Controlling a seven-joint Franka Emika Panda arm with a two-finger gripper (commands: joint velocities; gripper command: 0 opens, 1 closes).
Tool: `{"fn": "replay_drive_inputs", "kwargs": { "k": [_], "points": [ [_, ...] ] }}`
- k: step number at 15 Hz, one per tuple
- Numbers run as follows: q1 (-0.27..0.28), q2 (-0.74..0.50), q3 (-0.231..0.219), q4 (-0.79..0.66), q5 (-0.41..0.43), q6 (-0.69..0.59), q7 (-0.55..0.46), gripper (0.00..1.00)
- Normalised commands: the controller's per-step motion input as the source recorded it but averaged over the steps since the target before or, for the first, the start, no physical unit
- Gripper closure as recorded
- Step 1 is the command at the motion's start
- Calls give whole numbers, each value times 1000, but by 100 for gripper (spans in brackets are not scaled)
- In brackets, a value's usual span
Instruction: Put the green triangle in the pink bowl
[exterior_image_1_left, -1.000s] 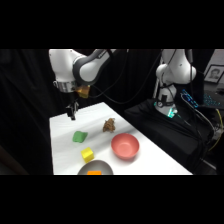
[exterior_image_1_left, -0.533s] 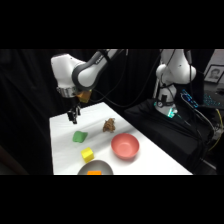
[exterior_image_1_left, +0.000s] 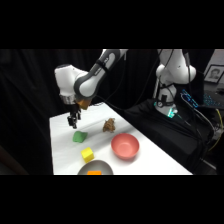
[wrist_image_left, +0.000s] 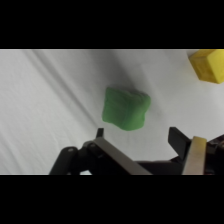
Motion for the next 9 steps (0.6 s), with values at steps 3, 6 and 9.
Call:
{"fn": "replay_drive_inputs", "kwargs": {
  "k": [3,6,9],
  "points": [
    [7,160,-27,104,150,197,71,0],
    [2,151,-20,94,155,201,48,0],
    [4,160,-23,103,147,198,45,0]
  ]
}}
